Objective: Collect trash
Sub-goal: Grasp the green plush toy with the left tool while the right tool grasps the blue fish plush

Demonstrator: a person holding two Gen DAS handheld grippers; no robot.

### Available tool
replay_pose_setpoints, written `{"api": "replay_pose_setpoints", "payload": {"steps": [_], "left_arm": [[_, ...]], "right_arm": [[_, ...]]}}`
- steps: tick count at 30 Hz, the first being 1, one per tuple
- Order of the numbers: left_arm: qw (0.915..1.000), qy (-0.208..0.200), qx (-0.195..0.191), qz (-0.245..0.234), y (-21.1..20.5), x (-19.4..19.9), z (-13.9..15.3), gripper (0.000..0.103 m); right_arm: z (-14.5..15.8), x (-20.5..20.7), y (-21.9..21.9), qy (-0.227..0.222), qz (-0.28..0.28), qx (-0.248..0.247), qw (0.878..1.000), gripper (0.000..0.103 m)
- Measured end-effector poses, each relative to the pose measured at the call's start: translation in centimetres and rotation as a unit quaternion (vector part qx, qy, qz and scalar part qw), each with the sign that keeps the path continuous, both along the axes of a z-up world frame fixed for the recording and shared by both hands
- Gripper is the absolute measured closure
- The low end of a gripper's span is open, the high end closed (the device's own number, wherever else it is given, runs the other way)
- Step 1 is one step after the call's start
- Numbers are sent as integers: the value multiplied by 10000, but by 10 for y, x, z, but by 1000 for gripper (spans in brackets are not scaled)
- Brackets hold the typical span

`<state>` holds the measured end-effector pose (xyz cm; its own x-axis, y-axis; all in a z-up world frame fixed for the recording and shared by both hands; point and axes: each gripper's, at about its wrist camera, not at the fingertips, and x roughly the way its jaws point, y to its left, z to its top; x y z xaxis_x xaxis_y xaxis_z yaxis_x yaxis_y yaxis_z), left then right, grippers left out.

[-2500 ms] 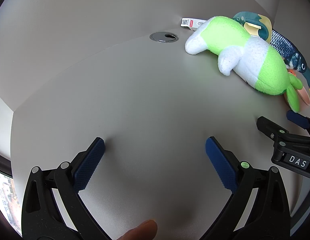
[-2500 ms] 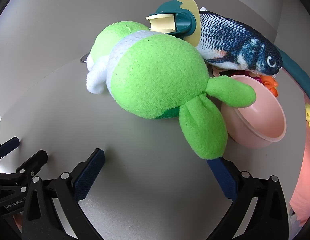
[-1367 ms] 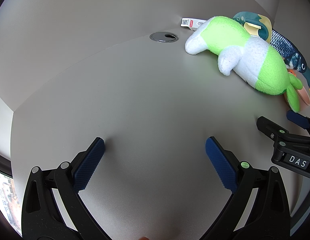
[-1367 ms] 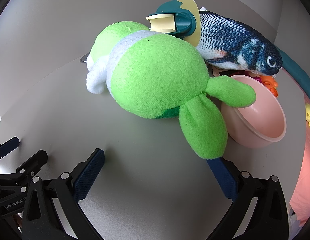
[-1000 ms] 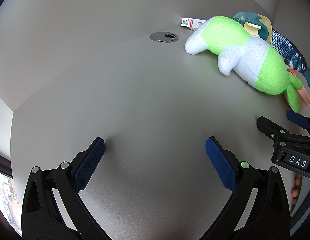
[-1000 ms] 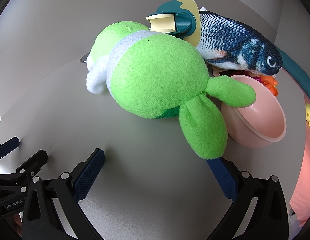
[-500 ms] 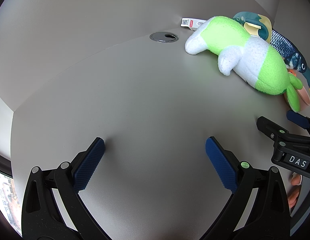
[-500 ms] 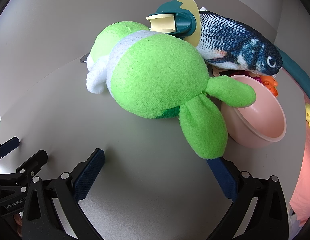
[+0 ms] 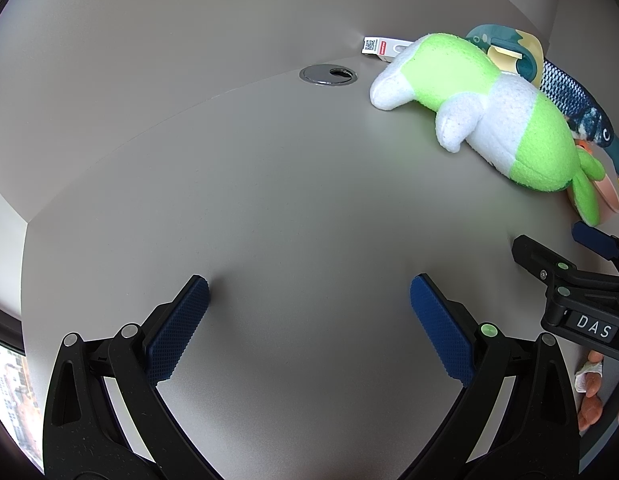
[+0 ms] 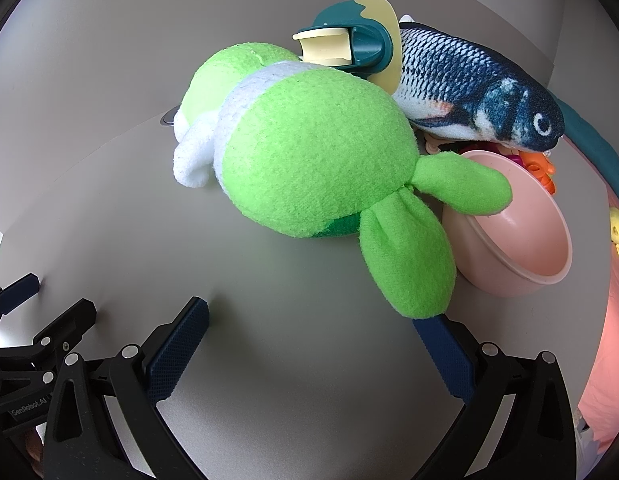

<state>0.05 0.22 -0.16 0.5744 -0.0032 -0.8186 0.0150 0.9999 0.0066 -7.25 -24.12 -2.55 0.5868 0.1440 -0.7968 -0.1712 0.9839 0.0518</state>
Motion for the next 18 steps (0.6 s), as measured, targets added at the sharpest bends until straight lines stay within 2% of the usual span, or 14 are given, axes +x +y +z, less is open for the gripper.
{"api": "replay_pose_setpoints", "payload": {"steps": [4,9,12,18], "left_arm": [[9999,-11,7,-133,-3,0,0,6],[9989,-195,187,-395,-21,-6,17,6],[9980,-402,142,-460,-26,-11,40,6],[9969,-562,-11,-548,-42,-8,75,6]], "right_arm": [[4,-6,-1,97,180,104,9997,2],[24,-21,-19,-53,351,147,9993,2],[50,-35,-33,-247,488,189,9983,2],[101,-44,-65,-719,468,176,9962,2]]}}
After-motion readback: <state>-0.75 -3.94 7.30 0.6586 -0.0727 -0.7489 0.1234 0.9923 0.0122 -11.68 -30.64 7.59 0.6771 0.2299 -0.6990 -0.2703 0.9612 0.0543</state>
